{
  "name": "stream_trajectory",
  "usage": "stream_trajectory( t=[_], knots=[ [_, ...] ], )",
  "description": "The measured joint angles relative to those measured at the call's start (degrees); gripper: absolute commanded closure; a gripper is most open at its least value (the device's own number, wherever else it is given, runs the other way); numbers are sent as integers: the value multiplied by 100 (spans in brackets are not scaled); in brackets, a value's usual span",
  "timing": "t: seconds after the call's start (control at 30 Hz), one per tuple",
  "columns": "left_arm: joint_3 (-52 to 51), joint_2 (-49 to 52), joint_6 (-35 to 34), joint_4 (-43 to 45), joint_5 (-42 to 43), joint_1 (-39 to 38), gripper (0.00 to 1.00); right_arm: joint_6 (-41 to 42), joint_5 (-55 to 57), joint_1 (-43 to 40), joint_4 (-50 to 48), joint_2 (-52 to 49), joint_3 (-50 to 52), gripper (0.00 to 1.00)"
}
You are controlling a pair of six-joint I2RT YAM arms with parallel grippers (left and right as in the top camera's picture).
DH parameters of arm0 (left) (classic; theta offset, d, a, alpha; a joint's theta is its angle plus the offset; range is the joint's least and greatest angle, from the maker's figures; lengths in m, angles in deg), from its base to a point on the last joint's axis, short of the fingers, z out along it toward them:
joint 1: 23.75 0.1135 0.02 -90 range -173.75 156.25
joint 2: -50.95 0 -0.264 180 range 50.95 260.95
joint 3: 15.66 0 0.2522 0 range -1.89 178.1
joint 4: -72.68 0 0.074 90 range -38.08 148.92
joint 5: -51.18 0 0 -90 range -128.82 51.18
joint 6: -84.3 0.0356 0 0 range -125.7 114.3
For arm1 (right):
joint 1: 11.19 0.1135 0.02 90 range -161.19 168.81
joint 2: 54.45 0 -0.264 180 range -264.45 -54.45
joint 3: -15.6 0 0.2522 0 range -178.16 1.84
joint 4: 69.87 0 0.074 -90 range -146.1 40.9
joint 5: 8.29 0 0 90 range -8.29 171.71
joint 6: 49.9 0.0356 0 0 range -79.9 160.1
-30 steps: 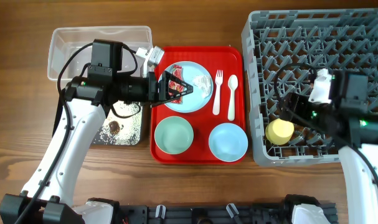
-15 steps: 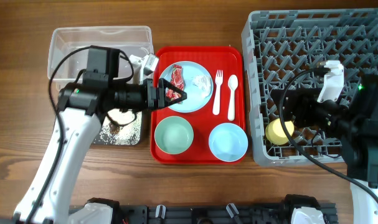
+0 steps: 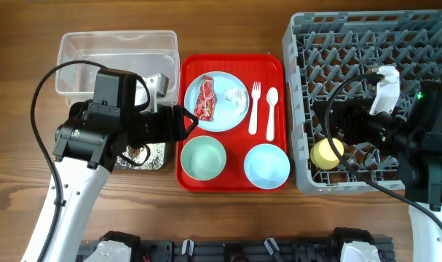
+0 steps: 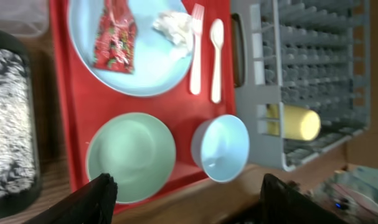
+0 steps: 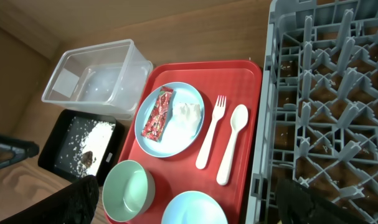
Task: Sort waste into correct bins and load items into the dishwasher rack
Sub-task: 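Grasp the white tissue on the blue plate with the left gripper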
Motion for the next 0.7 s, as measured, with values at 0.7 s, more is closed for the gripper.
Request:
stream_trajectory(
  t=[0.7],
  knots=[
    [22, 3252, 22, 3958, -1943, -1893, 32, 444, -7, 0, 42, -66, 0, 0]
  ],
)
